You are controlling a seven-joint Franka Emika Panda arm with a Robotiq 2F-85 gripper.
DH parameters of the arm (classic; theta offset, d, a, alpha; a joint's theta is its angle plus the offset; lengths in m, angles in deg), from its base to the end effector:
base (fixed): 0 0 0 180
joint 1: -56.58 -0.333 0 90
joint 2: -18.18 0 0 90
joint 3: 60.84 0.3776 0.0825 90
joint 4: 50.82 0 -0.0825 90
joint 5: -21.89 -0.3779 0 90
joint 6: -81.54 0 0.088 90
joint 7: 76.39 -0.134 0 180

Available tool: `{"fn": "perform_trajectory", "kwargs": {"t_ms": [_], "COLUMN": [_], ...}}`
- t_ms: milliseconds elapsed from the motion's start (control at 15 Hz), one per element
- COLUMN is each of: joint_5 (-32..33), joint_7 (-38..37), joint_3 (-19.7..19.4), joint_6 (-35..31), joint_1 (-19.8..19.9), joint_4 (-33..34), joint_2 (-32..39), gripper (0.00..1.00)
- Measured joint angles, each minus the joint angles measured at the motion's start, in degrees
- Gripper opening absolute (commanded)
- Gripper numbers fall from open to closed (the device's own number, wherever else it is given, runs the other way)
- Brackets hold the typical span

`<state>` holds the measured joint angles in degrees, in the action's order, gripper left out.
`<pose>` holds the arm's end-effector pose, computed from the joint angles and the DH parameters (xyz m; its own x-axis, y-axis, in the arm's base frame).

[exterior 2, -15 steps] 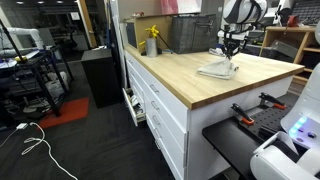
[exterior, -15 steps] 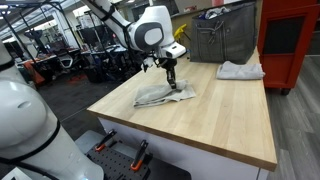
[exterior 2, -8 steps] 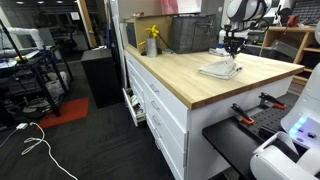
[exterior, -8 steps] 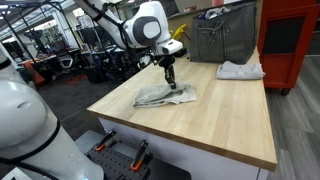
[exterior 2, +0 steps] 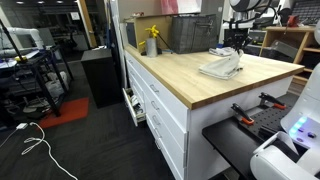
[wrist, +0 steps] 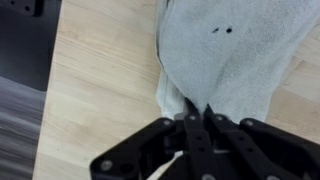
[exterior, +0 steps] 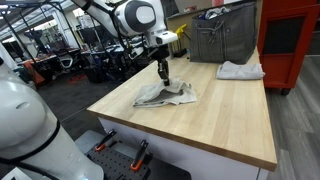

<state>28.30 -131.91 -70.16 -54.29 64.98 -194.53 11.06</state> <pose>0.4191 -0.1376 0.3643 0.3666 -0.9296 0.0374 -0.9300 -0.3649 0.0455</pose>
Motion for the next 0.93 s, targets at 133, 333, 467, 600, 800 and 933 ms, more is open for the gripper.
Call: {"fn": "perform_trajectory", "kwargs": {"t_ms": [133, 333, 467, 600, 800, 933], "joint_5": [0.00, 0.00, 0.00, 0.00, -1.45, -4.69], "joint_7": [0.00, -0.05, -0.08, -0.34, -0.51, 0.53], "joint_3": [0.27, 0.52, 0.66, 0.68, 0.72, 1.03], "joint_6": [1.17, 1.51, 1.51, 1.51, 1.43, 1.15], "joint_1": [0.26, 0.49, 0.66, 0.82, 0.84, 0.66], "joint_4": [-0.02, -0.03, -0.03, -0.01, 0.28, 0.77], "joint_2": [0.03, 0.44, 0.56, 0.56, 0.55, 0.57], "gripper": [0.38, 0.62, 0.75, 0.90, 0.68, 0.65]}}
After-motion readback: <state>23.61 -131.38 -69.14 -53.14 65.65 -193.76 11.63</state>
